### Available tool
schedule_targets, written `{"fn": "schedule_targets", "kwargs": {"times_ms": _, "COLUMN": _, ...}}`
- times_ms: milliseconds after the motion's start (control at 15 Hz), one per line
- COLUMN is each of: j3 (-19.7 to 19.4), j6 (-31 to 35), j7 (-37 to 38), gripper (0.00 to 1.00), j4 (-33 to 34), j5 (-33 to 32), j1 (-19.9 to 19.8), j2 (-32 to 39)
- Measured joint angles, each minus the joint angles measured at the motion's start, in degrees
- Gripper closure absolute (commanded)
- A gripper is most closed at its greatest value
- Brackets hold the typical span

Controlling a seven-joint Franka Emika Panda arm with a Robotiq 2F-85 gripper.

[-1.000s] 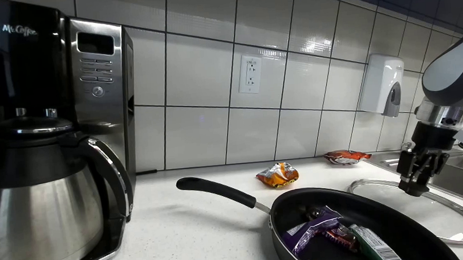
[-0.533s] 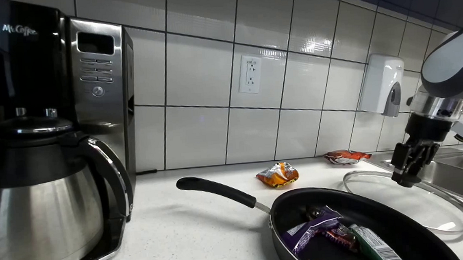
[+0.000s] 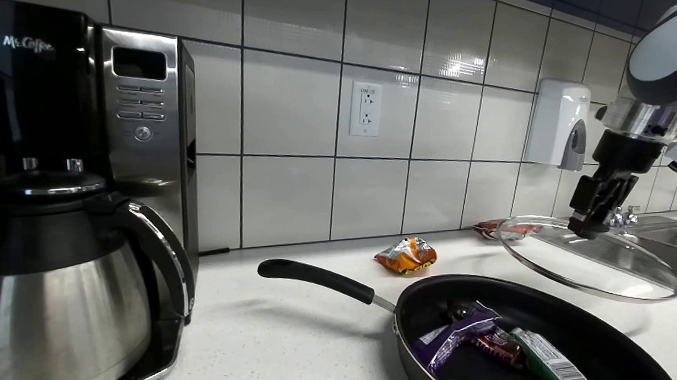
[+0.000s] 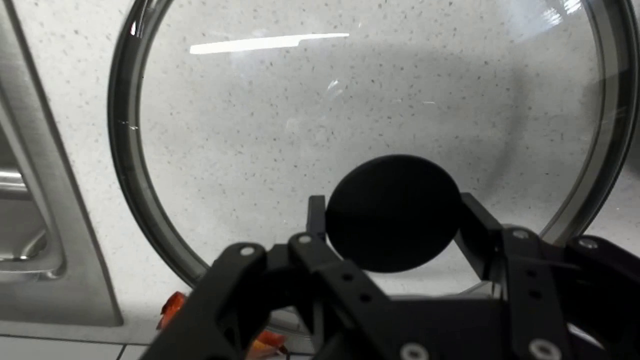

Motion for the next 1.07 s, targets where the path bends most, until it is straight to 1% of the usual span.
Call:
{"fn": "schedule_targets", "kwargs": {"times_ms": 267, "j3": 1.72, "j6": -0.14, "j7": -3.81, "gripper": 0.61, "j4": 0.00, "j5": 3.16, "j1": 0.42, "j2": -1.94}}
{"fn": "schedule_targets", "kwargs": {"times_ms": 467, "j3": 2.83, "j6": -0.22, "j7": -5.21, "gripper": 0.61, "j4": 0.00, "j5": 5.78, "j1": 1.65, "j2": -2.80}}
{"fn": "schedule_targets", "kwargs": {"times_ms": 1067, "j3": 5.58, "j6": -2.97, "j7": -4.89, "gripper": 0.61, "j4": 0.07, "j5": 5.81, "j1": 7.88, "j2": -2.87}}
